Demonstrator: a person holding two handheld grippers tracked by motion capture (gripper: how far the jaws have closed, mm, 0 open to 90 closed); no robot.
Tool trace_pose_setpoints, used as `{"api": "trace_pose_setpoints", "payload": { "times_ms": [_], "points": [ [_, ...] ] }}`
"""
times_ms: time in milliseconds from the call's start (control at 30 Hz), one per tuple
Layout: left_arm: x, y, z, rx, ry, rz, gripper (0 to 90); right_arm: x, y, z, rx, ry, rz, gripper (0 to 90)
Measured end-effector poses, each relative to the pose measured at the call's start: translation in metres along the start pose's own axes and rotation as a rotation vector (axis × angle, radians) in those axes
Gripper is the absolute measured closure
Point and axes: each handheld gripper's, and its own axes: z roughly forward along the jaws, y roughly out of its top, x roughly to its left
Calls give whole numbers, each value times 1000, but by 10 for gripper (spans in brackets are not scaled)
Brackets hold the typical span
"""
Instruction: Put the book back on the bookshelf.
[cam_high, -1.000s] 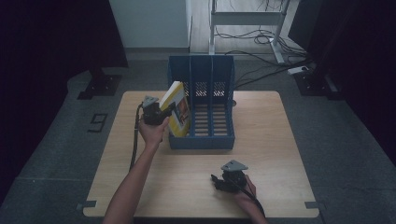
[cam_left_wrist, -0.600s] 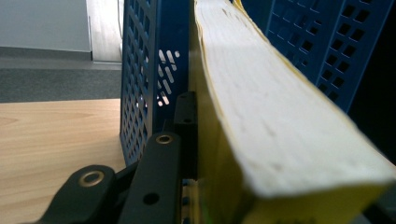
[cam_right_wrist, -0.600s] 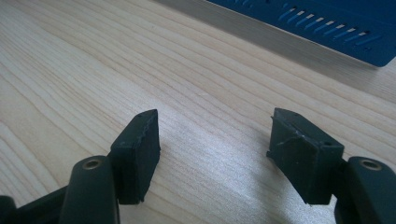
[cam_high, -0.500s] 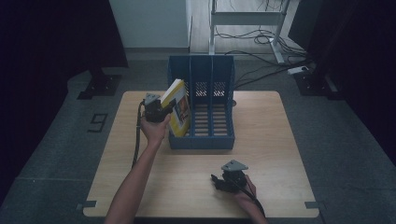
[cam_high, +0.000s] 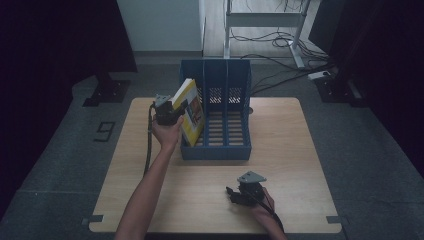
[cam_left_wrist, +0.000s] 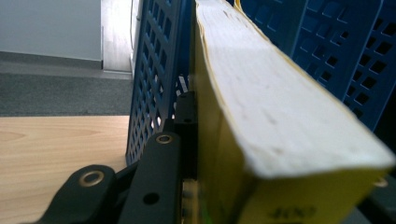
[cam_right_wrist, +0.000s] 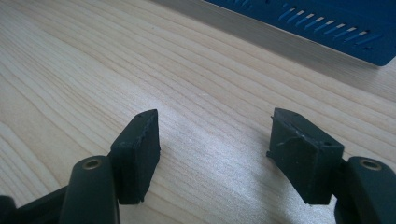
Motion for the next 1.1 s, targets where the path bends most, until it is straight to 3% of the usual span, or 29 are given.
{"api": "trace_pose_setpoints", "payload": {
  "times_ms": [533,867,1100],
  "points": [
    [-8,3,15,-43,35,10,754,-1,0,0,-2,7,7,327],
    [-12,0,11,-31,23,23,752,0,-1,-1,-1,3,4,324],
    [-7,-5,3,-32,48,19,753,0,-1,-1,0,0,4,323]
  ]
}}
